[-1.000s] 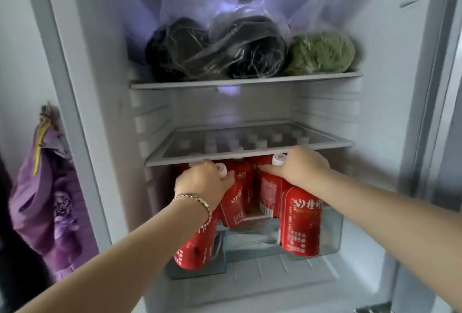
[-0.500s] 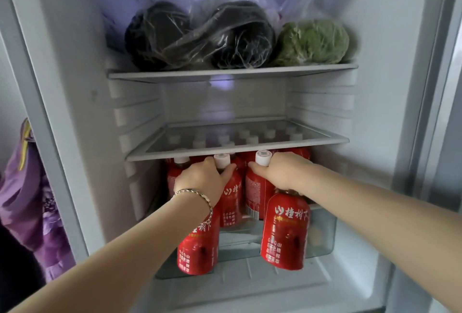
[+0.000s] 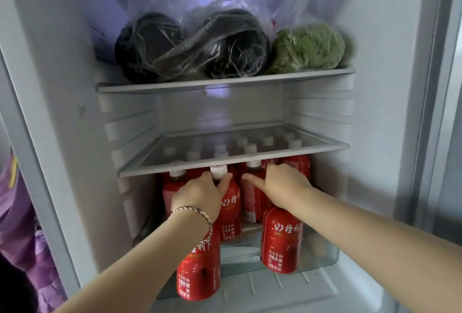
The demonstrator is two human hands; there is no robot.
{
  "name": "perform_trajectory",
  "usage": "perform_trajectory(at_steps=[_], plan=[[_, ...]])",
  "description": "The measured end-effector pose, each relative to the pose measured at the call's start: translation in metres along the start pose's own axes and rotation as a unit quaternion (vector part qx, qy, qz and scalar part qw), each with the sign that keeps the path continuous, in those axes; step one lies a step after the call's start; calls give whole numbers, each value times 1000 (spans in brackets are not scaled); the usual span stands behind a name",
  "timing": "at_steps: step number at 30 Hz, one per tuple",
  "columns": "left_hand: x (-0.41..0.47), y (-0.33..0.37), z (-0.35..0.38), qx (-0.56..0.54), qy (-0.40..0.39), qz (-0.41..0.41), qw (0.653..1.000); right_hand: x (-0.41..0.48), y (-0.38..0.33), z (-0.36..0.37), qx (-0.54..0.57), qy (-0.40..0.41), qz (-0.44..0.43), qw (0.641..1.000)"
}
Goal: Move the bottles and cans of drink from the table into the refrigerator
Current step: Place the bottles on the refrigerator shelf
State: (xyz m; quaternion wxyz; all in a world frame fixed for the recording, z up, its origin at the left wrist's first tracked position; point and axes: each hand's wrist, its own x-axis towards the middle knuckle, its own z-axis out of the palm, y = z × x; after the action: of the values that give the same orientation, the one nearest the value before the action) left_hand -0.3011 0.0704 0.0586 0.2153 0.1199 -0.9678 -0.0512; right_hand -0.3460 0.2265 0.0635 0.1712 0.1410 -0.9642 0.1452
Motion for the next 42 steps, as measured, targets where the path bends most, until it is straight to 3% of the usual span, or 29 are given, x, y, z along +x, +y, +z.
perform_trajectory(at_steps=[7, 10, 14, 17, 19, 22, 26, 28, 30, 32, 39, 42], plan=[[0, -2, 4, 44, -23, 25, 998, -20, 16, -58, -88, 145, -33, 985], [-3, 0, 0, -17, -15, -6, 1000, -9, 20, -75, -69, 212, -26, 975], [-7, 2, -2, -14, -14, -3, 1000, -4, 29, -50, -13, 274, -6, 962], [-8, 2, -2, -40, -4, -14, 999, -9, 32, -11, -8, 388, -28, 921], [-8, 3, -2, -43, 2, -16, 999, -15, 31, 11, 59, 454, -6, 889], [-8, 2, -1, -41, 8, -15, 999, -27, 31, 43, 181, 413, 77, 889], [-8, 1, 0, -50, 6, -14, 999, -37, 36, 62, 278, 203, 148, 927], [-7, 1, 0, -47, 4, -14, 999, -27, 39, 63, 249, 148, 154, 945], [-7, 1, -1, -38, 2, -11, 999, -18, 39, 61, 140, 35, 174, 974], [-8, 1, -1, -44, 2, -13, 999, -14, 42, 62, 61, -52, 176, 981], [-11, -2, -2, -93, -6, -15, 996, -29, 47, 49, 14, -108, 120, 987], [-15, -9, -1, -127, 3, -18, 992, -43, 28, 35, 126, -4, 95, 988]])
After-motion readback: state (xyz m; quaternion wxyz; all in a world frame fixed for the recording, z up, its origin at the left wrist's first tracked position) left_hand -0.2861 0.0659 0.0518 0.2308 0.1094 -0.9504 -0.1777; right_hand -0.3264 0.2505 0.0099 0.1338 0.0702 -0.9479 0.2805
